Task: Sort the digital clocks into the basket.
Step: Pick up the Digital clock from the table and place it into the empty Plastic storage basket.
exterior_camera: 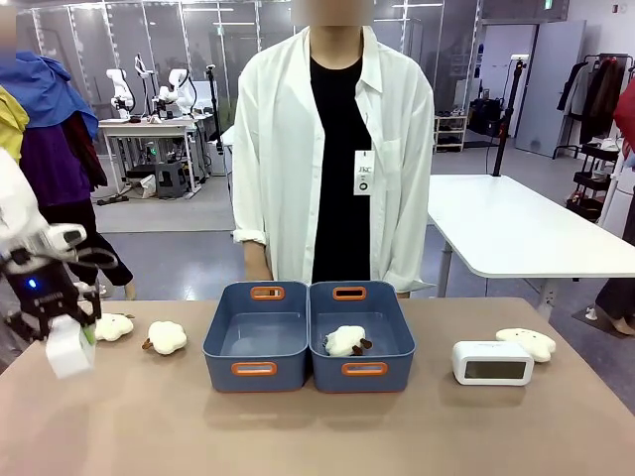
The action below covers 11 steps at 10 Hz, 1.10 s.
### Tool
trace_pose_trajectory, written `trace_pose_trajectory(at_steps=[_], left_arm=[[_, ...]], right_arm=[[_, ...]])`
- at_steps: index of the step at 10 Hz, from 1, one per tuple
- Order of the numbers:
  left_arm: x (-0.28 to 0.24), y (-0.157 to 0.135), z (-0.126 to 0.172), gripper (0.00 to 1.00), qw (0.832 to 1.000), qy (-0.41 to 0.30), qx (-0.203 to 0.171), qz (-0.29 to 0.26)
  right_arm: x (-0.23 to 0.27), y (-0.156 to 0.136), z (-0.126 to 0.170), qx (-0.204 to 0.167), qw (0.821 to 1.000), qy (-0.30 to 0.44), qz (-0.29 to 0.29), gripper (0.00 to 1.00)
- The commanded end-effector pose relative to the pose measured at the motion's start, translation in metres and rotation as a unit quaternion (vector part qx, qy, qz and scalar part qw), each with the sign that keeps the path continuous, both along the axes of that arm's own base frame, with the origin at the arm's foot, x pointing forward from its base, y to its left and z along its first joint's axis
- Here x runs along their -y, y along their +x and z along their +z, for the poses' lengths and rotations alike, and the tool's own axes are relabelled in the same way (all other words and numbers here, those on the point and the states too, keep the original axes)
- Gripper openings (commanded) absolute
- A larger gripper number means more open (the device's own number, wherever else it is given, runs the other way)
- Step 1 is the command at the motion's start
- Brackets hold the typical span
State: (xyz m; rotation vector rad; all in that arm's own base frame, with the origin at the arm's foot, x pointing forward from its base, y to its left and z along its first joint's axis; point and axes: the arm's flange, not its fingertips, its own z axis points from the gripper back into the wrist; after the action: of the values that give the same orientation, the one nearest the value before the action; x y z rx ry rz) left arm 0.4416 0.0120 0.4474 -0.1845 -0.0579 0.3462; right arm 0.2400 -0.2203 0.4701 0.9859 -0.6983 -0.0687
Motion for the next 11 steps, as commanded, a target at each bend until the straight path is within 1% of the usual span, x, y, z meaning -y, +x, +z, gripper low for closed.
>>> trace_pose_trajectory(at_steps=[1,2,3,4,5,6,7,8,9,10,11], left_arm=[[-0.005,-0.020,0.053,0.00,0.994,-0.041,0.019,-0.101],[-0.006,-0.025,0.061,0.00,0.991,-0.040,0.023,-0.126],[-0.005,-0.028,0.066,0.00,0.989,-0.052,0.029,-0.137],[-0.001,-0.028,0.073,0.00,0.985,-0.062,0.052,-0.150],[0.010,-0.031,0.081,0.00,0.975,-0.115,0.067,-0.178],[0.029,-0.033,0.087,0.00,0.960,-0.156,0.090,-0.216],[0.058,-0.031,0.087,0.00,0.944,-0.182,0.130,-0.243],[0.086,-0.021,0.082,0.00,0.938,-0.181,0.147,-0.254],[0.115,-0.008,0.079,0.00,0.934,-0.189,0.157,-0.260],[0.143,0.005,0.075,0.00,0.930,-0.181,0.169,-0.272],[0.167,0.015,0.069,0.00,0.930,-0.172,0.164,-0.280]], right_arm=[[-0.001,-0.002,0.001,0.010,1.000,0.001,0.002,1.00],[-0.001,-0.002,0.001,0.010,1.000,0.001,0.002,1.00],[-0.001,-0.002,0.001,0.010,1.000,0.001,0.002,1.00],[-0.001,-0.002,0.001,0.010,1.000,0.001,0.002,1.00],[-0.001,-0.002,0.001,0.010,1.000,0.001,0.002,1.00],[-0.001,-0.002,0.001,0.010,1.000,0.001,0.002,1.00],[-0.001,-0.002,0.001,0.010,1.000,0.001,0.002,1.00],[-0.001,-0.002,0.001,0.010,1.000,0.001,0.002,1.00],[-0.001,-0.002,0.001,0.010,1.000,0.001,0.002,1.00],[-0.001,-0.002,0.001,0.010,1.000,0.001,0.002,1.00],[-0.001,-0.002,0.001,0.010,1.000,0.001,0.002,1.00]])
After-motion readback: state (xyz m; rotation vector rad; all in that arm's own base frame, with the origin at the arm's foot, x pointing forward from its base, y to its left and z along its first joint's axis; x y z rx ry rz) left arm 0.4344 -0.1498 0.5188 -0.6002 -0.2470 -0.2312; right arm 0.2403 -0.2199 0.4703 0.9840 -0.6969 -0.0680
